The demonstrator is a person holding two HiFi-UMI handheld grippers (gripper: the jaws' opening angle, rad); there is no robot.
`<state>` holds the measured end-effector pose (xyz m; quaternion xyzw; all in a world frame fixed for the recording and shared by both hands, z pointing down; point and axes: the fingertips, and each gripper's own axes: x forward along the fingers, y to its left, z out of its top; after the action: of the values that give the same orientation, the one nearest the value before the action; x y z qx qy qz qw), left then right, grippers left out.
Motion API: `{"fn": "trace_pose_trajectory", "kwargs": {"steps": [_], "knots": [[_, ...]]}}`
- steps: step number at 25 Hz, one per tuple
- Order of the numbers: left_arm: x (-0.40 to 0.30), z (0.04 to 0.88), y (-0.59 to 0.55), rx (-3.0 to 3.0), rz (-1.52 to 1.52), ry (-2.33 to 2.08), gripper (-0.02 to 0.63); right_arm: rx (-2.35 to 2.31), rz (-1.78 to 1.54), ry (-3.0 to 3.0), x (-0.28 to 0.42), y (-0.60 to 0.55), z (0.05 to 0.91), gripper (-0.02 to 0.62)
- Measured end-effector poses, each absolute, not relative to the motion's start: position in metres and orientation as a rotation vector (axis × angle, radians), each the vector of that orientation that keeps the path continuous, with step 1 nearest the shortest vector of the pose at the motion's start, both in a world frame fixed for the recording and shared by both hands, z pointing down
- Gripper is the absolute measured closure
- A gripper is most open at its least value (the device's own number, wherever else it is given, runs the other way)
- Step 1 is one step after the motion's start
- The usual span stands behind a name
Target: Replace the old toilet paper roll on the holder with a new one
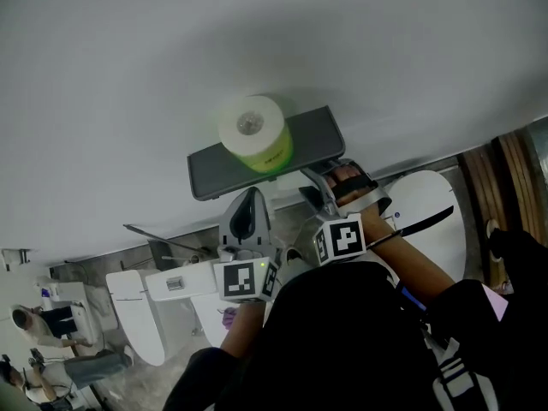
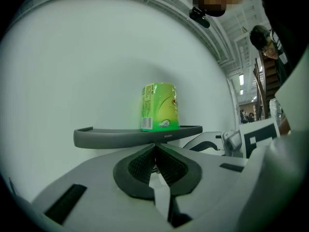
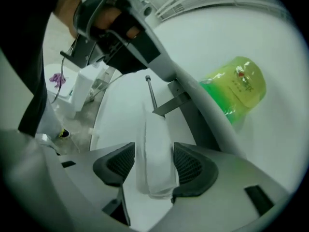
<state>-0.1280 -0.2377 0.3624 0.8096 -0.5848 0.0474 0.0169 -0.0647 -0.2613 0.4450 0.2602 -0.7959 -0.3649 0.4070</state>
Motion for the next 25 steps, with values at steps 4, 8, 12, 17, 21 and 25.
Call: {"fn": "trace_pose_trajectory", "kwargs": {"steps": [4,8,12,17,21,25], "knots": [[-0.128,0.362,-0.240,2.525,0.151,-1.809,0.584,0.693,-1.039,-1.903,-0.064,-0.270,0.446,0.354],[-0.129,0.363,-0.240,2.525,0.154,-1.807,0.584,0.709,-1.055,-1.899,-0.064,-0.271,0.444,0.377],[-0.135,0.363,-0.238,2.509,0.150,-1.818,0.584,0.715,-1.068,-1.896,-0.066,-0.269,0.442,0.380],[-0.138,0.368,-0.237,2.491,0.151,-1.829,0.584,0.729,-1.093,-1.863,-0.061,-0.271,0.441,0.380],[-0.134,0.368,-0.235,2.496,0.153,-1.821,0.584,0.747,-1.088,-1.844,-0.050,-0.273,0.439,0.382],[-0.127,0.368,-0.234,2.487,0.154,-1.804,0.584,0.771,-1.082,-1.818,-0.035,-0.276,0.439,0.382]]}}
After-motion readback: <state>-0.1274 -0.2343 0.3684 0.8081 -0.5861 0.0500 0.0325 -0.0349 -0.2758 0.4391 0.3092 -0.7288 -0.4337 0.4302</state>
